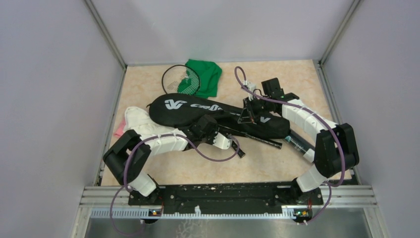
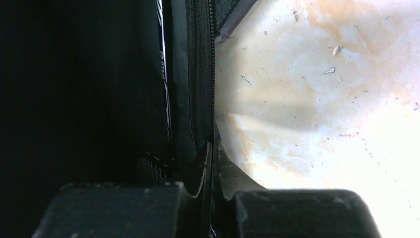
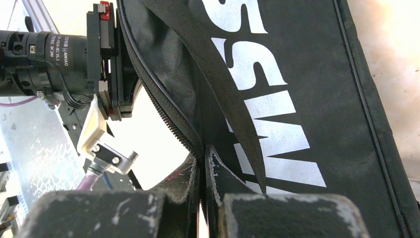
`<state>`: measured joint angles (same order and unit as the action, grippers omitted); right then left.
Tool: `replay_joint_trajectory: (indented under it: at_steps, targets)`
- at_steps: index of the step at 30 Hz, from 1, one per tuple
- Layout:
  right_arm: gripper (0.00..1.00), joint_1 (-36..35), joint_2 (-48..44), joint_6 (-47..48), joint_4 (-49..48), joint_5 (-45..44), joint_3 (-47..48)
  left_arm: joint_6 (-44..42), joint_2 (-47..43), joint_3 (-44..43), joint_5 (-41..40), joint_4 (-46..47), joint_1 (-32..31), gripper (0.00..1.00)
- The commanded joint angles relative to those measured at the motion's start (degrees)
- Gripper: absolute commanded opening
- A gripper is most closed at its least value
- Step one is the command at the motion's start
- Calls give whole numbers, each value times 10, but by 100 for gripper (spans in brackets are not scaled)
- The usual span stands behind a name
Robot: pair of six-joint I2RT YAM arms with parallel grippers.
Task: Pack up the badminton gear
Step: Adjust the racket in the racket bag.
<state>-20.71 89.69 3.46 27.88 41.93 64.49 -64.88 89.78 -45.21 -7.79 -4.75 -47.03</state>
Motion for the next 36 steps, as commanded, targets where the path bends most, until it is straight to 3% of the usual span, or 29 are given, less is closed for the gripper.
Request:
replay_joint_trajectory:
  at_steps: [1, 14, 20, 36]
  targets:
    - [0, 2, -32, 7, -1, 10, -1, -20, -33, -22, 33, -44, 17, 0]
    - [0, 2, -71, 1, -12, -10, -12, -23, -83, -144, 173, -252, 25, 0]
    - [0, 1, -76, 5, -16, -28, -18, -17, -95, -154, 201, -267, 25, 0]
    - [37, -84, -29, 94, 19, -142, 63, -73, -143, -159, 256, -308, 25, 0]
